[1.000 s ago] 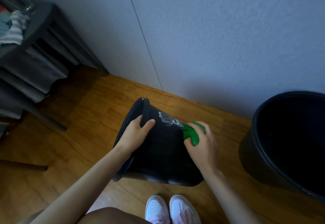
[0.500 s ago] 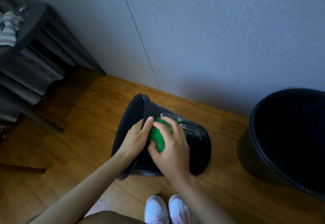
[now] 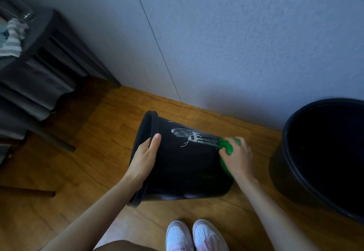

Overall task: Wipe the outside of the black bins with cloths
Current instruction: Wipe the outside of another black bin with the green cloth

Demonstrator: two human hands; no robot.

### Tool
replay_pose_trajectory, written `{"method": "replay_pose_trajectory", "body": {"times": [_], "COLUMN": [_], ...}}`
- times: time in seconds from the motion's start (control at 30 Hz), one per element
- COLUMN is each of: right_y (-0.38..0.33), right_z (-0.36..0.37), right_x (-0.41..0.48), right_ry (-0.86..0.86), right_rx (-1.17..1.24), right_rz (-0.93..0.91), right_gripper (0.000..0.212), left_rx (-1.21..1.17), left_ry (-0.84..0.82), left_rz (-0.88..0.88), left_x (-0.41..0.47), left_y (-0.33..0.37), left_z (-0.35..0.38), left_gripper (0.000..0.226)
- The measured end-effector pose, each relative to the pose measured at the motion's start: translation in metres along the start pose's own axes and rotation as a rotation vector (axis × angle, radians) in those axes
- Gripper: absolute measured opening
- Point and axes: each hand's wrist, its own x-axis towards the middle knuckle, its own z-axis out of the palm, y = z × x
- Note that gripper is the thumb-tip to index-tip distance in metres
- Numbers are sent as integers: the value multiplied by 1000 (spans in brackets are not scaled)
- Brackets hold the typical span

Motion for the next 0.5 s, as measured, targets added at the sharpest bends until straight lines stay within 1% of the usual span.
{"method": "replay_pose_trajectory", "body": {"times": [0.07, 0.13, 0.27, 0.33, 0.4, 0.47, 0.5], "right_y": [5, -3, -57, -88, -108, -114, -112], "right_z": [-1, -2, -3, -5, -6, -7, -6], "right_x": [-8, -22, -51, -58, -57, -44, -35], "right_ry": [-1, 23, 92, 101, 107, 72, 39], "right_rx": [-21, -6, 96, 116, 128, 119, 105], "right_rz": [0, -46, -267, -387, -463, -462, -432], "right_gripper": [39, 41, 44, 44, 42, 38, 37], "left_rx": [30, 36, 75, 106, 133, 137, 126], "left_ry": [0, -4, -32, -19, -1, -12, -22], "left_rz": [9, 18, 54, 91, 114, 106, 89], "left_x": [0, -1, -1, -2, -2, 1, 2], "left_y": [0, 0, 1, 1, 1, 0, -1], "left_z": [1, 3, 4, 6, 6, 5, 4], "left_gripper": [35, 34, 36, 37, 39, 40, 41]}}
